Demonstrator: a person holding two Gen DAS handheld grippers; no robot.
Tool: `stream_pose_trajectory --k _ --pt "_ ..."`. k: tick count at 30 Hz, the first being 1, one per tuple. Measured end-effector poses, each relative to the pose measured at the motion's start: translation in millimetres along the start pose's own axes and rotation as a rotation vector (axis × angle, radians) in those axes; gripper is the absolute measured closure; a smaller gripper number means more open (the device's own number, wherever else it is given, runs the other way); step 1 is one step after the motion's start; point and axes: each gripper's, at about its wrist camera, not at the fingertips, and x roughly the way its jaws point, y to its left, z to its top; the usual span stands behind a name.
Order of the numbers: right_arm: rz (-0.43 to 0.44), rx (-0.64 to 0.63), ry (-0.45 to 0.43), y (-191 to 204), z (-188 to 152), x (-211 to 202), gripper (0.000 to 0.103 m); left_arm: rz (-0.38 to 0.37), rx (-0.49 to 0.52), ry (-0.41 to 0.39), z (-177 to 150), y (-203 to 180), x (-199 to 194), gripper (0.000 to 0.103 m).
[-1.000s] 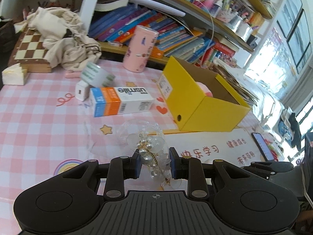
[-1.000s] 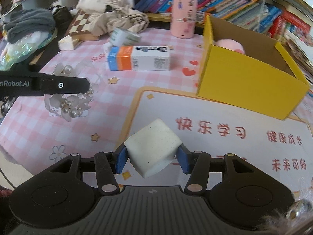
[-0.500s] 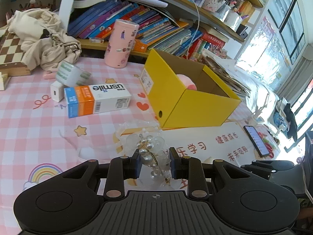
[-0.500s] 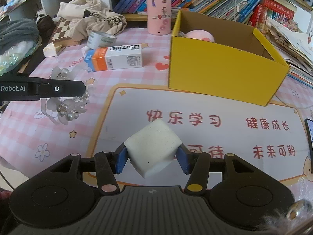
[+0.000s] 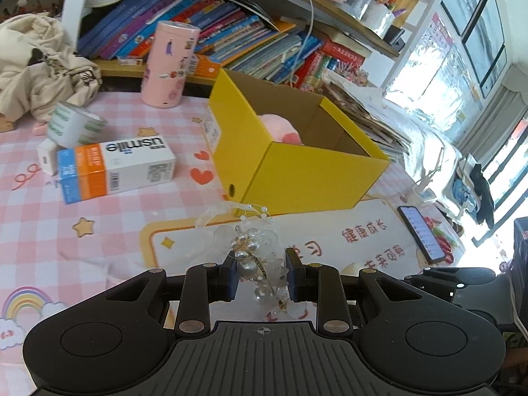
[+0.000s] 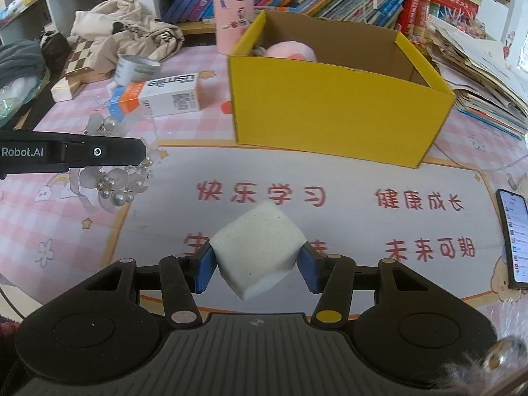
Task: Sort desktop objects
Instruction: 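Lift and carry the sponge and pearl ornament toward the yellow box with both tools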
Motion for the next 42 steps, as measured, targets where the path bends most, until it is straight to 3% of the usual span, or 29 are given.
stream_pose_trajectory --k 17,28,36,42 --pt "-0.001 -0.012 0.035 -65 11 13 0.053 -0.012 -0.02 0.036 11 -39 54 0.077" --pt "0.059 -0.068 0.023 -100 34 23 0.054 0.026 -0.023 0.038 22 -63 82 0.077" --pt "0.148 -0.078 -0.029 -125 58 11 0.054 0.039 0.045 -0.014 46 -88 78 0.077" --pt "0.225 -0.078 -0.12 -138 90 -4 0.054 0.012 0.025 -0.099 83 -97 67 0.077"
